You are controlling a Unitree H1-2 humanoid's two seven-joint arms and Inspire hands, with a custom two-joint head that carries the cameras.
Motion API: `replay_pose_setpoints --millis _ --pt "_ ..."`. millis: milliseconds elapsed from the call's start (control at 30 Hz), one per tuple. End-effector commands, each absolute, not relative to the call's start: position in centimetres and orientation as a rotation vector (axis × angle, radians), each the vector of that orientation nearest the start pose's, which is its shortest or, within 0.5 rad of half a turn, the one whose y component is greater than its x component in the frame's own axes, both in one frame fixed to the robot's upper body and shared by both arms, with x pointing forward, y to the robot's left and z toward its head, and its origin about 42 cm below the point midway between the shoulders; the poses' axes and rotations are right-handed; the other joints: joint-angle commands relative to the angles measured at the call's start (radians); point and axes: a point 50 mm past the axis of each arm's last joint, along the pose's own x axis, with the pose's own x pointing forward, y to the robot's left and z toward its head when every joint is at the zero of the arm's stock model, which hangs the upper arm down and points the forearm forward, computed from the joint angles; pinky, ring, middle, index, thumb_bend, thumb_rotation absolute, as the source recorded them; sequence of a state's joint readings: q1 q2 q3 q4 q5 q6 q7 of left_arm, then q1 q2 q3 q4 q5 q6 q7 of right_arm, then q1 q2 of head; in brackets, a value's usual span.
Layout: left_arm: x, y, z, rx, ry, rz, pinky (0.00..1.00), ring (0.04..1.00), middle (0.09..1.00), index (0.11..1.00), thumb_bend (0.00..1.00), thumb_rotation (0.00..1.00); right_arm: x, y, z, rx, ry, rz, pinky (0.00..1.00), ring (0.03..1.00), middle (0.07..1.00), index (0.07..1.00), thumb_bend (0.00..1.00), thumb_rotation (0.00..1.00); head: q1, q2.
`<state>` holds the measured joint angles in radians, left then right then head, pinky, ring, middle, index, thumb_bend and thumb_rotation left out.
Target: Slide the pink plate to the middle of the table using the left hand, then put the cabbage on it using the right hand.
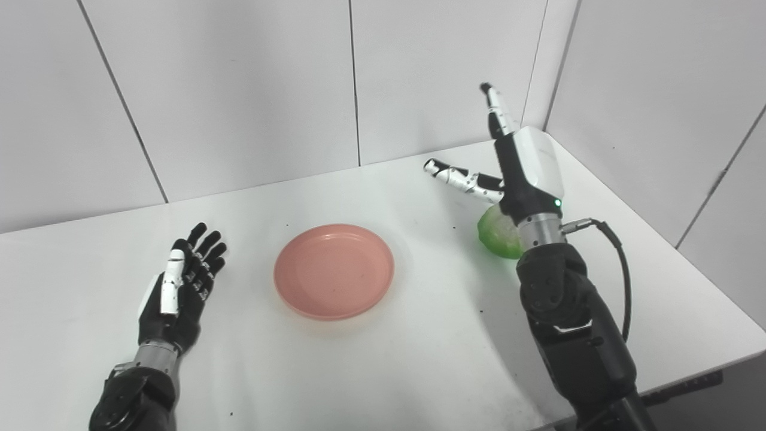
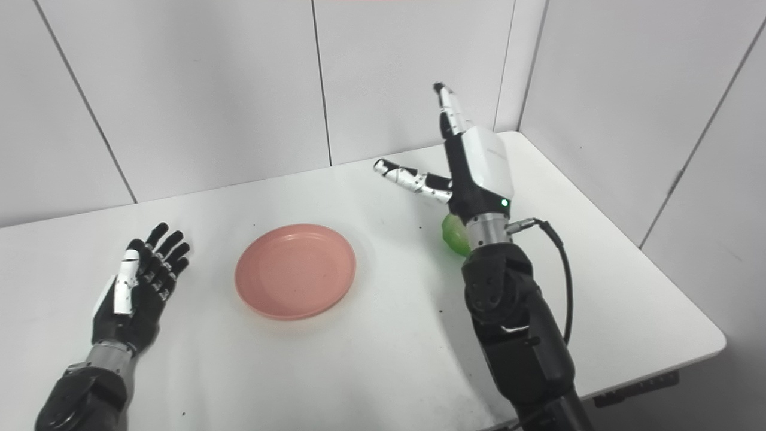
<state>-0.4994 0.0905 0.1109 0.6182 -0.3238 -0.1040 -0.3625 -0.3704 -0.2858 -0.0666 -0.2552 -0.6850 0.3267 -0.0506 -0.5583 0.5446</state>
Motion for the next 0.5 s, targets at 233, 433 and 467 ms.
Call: replay_pose_setpoints --millis 233,433,467 --pt "43.3 23.3 9.9 -0.273 -0.016 -0.285 0.96 0.926 0.924 0.922 0.49 1.00 35.0 -33.2 30.6 -0.912 -0.282 -0.506 0.82 0.948 0.997 1.000 0.98 0.69 -0.010 0.000" --pt "43.2 23.4 10.0 -0.266 -0.017 -0.295 0.97 0.936 0.933 0.931 0.49 1.00 35.0 -34.5 29.4 -0.924 -0.220 -0.509 0.81 0.938 0.984 1.000 1.00 0.66 -0.026 0.013" --pt "43.2 23.5 10.0 -0.264 -0.018 -0.296 0.97 0.933 0.933 0.933 0.49 1.00 35.0 -34.7 29.3 -0.926 -0.213 -0.509 0.80 0.933 0.979 1.000 1.00 0.65 -0.026 0.013"
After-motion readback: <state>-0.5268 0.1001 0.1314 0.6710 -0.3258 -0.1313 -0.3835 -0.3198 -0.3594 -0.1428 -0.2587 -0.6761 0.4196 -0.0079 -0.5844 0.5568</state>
